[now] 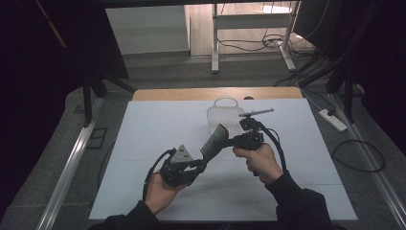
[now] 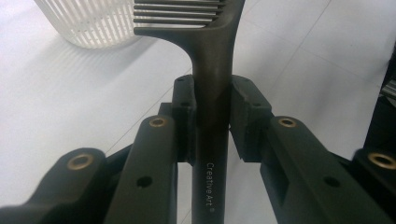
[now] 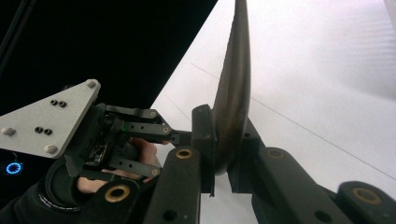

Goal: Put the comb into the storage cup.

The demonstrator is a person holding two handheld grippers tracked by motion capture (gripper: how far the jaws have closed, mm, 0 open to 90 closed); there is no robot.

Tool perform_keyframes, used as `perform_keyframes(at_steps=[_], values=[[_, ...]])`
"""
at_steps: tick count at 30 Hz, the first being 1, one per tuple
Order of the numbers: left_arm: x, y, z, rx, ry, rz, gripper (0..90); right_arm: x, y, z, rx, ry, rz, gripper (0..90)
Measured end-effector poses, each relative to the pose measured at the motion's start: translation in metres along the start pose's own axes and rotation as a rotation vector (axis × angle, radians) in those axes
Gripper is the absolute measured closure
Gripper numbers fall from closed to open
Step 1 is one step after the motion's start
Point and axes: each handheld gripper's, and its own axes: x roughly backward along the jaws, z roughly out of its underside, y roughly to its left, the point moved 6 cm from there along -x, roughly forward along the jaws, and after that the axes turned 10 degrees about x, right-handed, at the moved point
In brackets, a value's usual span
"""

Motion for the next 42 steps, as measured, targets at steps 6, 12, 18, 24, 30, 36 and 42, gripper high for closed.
perform_keyframes(at_steps=[6, 12, 18, 24, 30, 36, 42], values=[[0.001, 0.0, -0.001, 0.01, -0.008, 0.015, 70.3, 0.001, 0.003, -0.001, 0.012, -0.015, -0.001, 83.7], [0.001, -0.001, -0.002, 0.004, -0.008, 0.018, 61.1, 0.002, 0.004, -0.001, 0.05, -0.021, 0.018, 83.6], [0.0, 0.0, 0.0, 0.009, 0.003, 0.012, 51.6, 0.006, 0.002, -0.002, 0.056, -0.03, 0.03, 83.6], [0.001, 0.003, 0.001, 0.025, -0.004, 0.005, 41.0, 0.011, 0.001, -0.002, 0.063, -0.042, 0.046, 83.6], [0.003, 0.007, 0.002, 0.046, -0.009, 0.003, 33.0, 0.015, 0.0, -0.003, 0.073, -0.05, 0.057, 83.6], [0.004, 0.01, 0.003, 0.055, -0.017, -0.007, 23.9, 0.018, 0.001, -0.003, 0.078, -0.056, 0.058, 83.6], [0.005, 0.01, 0.005, 0.084, -0.011, 0.026, 12.3, 0.02, 0.002, -0.004, 0.09, -0.062, 0.063, 83.6]])
